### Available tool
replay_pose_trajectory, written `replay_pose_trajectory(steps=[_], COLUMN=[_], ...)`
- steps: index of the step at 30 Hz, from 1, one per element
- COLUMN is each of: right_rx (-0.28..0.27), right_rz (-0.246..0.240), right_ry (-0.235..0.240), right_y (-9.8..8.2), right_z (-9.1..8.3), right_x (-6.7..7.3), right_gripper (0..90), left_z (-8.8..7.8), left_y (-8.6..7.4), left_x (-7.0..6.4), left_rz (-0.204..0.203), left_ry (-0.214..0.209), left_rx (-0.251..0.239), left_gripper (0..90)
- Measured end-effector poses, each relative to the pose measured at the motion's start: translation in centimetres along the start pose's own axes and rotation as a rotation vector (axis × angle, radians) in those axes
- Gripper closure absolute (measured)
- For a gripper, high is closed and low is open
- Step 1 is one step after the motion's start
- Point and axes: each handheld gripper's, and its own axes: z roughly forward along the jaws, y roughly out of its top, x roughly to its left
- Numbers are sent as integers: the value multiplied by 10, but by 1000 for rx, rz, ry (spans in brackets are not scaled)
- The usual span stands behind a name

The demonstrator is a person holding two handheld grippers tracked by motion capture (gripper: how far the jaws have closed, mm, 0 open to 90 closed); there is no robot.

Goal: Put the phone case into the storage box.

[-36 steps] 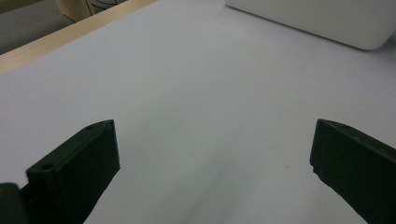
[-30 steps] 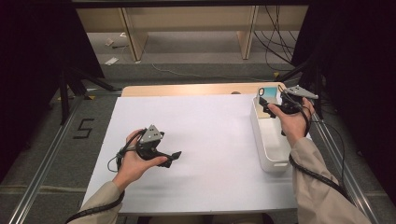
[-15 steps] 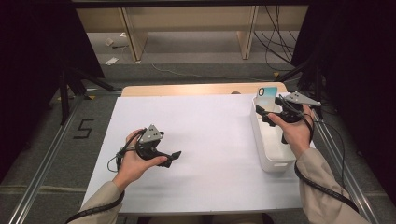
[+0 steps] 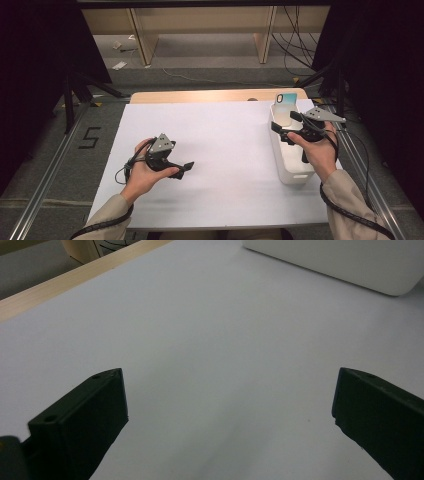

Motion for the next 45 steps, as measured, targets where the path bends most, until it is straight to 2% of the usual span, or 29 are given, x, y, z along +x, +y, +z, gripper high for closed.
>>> replay_pose_trajectory(steps=[15, 20, 30, 37, 45], right_rx=[5, 5, -3, 7, 8], right_rz=[-43, -52, -64, -76, -103], right_ry=[70, 80, 102, 98, 118], right_y=[-6, -9, -11, -14, -17], right_z=[-16, -22, -31, -36, -39], right_x=[15, 20, 23, 27, 32], right_gripper=[152, 154, 157, 160, 160], left_z=[-1, -1, -2, -3, -3], left_y=[1, 1, 1, 2, 1], left_x=[0, 1, 1, 1, 2], left_rz=[-4, -5, -1, -4, -6], left_ry=[5, 4, 4, 6, 6], left_rx=[-4, -5, -5, -7, -6], left_gripper=[7, 7, 6, 7, 7])
